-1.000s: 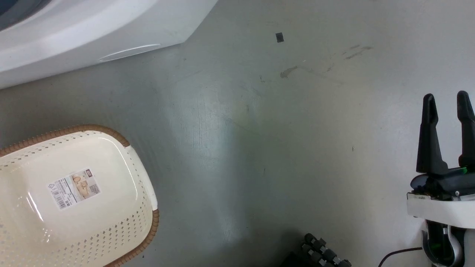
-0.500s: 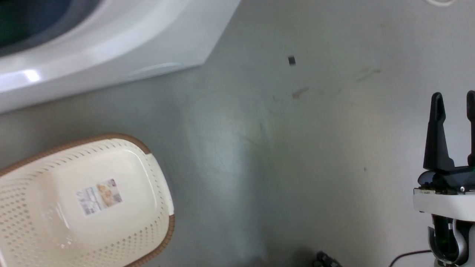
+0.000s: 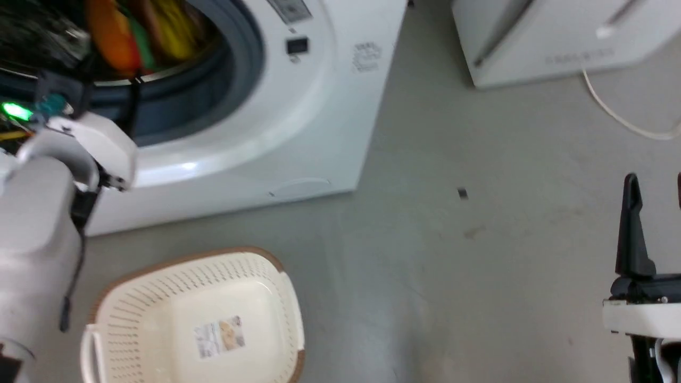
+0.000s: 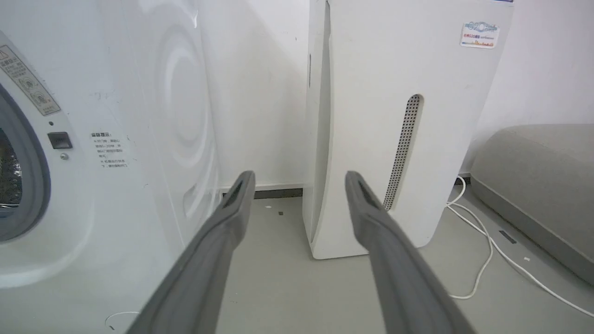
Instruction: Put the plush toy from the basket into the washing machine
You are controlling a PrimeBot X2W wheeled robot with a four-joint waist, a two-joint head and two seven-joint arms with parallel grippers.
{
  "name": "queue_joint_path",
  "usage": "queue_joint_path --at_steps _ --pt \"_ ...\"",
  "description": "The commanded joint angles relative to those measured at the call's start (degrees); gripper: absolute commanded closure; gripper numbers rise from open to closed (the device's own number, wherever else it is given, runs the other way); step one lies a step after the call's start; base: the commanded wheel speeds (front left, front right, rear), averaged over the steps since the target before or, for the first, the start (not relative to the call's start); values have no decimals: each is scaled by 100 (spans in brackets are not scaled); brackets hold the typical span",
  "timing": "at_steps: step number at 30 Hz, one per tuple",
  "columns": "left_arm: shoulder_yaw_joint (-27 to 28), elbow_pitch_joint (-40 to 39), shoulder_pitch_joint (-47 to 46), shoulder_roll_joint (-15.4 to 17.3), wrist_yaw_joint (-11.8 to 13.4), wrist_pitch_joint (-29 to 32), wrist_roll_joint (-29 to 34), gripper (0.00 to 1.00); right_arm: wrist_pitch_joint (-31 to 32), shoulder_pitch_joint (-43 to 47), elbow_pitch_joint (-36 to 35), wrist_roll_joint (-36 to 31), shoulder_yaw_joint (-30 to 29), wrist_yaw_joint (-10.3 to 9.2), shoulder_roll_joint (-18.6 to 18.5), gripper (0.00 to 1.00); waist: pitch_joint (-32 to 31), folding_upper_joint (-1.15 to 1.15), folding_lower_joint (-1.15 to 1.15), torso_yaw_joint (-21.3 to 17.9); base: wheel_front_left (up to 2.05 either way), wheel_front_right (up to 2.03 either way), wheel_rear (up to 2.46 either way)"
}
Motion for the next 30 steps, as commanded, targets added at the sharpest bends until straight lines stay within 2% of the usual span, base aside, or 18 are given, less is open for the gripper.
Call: queue_joint_path --at_steps 1,9,11,15,19,21,30 --pt "159 -248 243 -47 125 -35 -105 0 -26 112 20 -56 -22 -5 1 0 -668 0 0 514 0 0 0" --pt "1451 -2694 2288 -347 1026 -40 -236 0 -26 505 51 -183 -52 -5 1 0 -1418 0 0 914 0 0 0" --pt "1731 -3263 2861 -471 1202 -40 -185 0 -26 600 54 -204 -47 -5 1 0 -1550 0 0 990 0 0 0" --pt "2140 -4060 3817 -700 1400 -40 -97 0 -26 767 73 -222 46 -5 1 0 -1735 0 0 1145 0 0 0" --pt "2383 -4568 4537 -869 1472 -41 40 0 -26 891 101 -171 143 -5 1 0 -1847 0 0 1274 0 0 0" --pt "2411 -4696 4840 -935 1414 -41 78 0 -26 951 131 -154 217 -5 1 0 -1899 0 0 1321 0 0 0" --pt "2475 -4709 5758 -1304 1277 -41 280 0 -26 1193 238 -82 377 -5 1 0 -2040 0 0 1463 0 0 0"
